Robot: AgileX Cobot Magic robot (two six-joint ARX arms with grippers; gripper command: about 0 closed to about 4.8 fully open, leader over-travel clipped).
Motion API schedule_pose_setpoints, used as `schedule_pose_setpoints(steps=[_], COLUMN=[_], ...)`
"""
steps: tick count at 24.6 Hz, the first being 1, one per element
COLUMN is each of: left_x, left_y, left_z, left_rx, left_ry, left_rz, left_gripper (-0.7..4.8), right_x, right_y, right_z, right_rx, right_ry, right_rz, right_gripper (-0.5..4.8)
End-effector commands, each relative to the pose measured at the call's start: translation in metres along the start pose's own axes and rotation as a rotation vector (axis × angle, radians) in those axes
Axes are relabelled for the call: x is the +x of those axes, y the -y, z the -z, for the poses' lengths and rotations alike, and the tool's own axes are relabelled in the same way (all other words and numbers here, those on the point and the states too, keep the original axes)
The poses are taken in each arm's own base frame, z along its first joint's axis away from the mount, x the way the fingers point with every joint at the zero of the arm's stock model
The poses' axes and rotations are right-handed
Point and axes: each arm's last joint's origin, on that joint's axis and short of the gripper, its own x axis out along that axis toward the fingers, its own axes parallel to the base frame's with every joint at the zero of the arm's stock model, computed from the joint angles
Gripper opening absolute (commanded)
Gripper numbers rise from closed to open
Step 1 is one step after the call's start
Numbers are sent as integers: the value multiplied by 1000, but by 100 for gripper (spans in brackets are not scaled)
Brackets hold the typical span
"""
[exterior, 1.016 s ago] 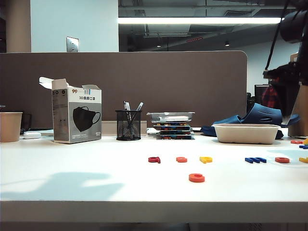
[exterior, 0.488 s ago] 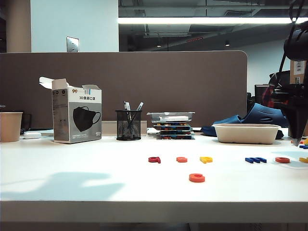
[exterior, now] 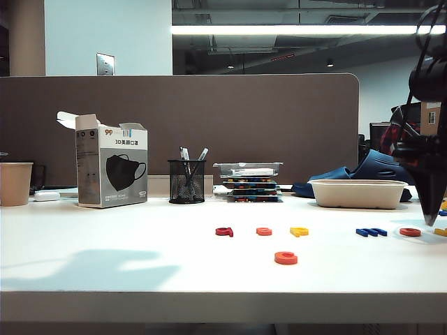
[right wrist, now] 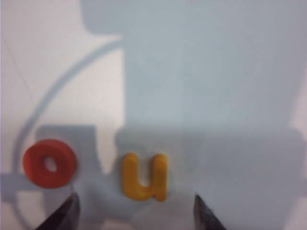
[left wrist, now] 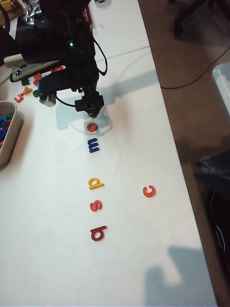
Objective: Select the appropriate letters from the row of letter magnets placed on the table to arrange into the word "cup".
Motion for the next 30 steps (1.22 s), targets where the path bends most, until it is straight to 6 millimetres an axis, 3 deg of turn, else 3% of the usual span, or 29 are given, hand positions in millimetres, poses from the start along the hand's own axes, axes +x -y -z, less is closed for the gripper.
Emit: schedule_pose_setpoints(steps=[1, 12, 19, 30], left_x=[-2, -2, -2, -2], left_y=[0, 0, 0, 0], left_z=[-1, -1, -1, -1], left_rx=[-1, -1, -1, -1], left_ry=[10, 10, 10, 10], left_rz=[5, 5, 5, 5], left_gripper=[-5, -5, -5, -5], right_x=[3, 18, 18, 18], right_y=[1, 2, 7, 9], right_z=[-2, -3, -2, -1], right_rx=[-2, 2, 20, 63], right_ry=[7, -32, -37, -48], right_rz=[1, -4, -7, -19], right_gripper=[301, 301, 259, 242])
